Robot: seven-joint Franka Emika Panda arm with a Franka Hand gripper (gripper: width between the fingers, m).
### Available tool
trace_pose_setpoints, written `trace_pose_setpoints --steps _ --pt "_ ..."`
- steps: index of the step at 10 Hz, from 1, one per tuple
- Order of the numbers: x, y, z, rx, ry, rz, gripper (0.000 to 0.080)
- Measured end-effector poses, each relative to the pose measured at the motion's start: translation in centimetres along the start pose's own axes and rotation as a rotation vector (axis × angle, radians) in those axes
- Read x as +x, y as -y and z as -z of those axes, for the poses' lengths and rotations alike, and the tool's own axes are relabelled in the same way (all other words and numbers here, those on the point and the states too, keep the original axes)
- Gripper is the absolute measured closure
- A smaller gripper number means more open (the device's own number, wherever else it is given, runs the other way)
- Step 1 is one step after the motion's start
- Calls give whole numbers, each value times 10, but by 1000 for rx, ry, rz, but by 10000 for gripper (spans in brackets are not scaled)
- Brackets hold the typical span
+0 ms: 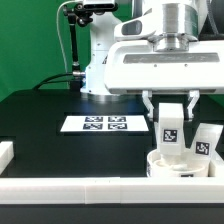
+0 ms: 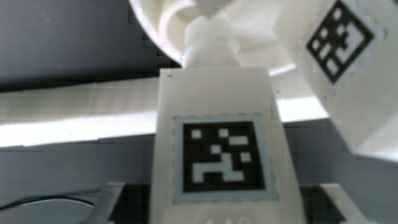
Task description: Assemble stool
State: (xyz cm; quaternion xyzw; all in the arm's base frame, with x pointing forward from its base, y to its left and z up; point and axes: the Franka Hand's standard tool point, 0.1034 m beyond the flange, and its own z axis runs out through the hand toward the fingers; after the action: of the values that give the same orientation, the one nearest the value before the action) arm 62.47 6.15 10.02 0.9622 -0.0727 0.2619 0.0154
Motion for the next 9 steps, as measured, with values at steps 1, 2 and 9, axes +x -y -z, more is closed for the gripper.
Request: trace_pose_setpoints --steps 1,2,9 --pt "0 -2 -2 -3 -11 3 462" --pt "-1 -3 -4 -6 -15 9 462" --pt "-8 -1 -9 -9 -51 37 462"
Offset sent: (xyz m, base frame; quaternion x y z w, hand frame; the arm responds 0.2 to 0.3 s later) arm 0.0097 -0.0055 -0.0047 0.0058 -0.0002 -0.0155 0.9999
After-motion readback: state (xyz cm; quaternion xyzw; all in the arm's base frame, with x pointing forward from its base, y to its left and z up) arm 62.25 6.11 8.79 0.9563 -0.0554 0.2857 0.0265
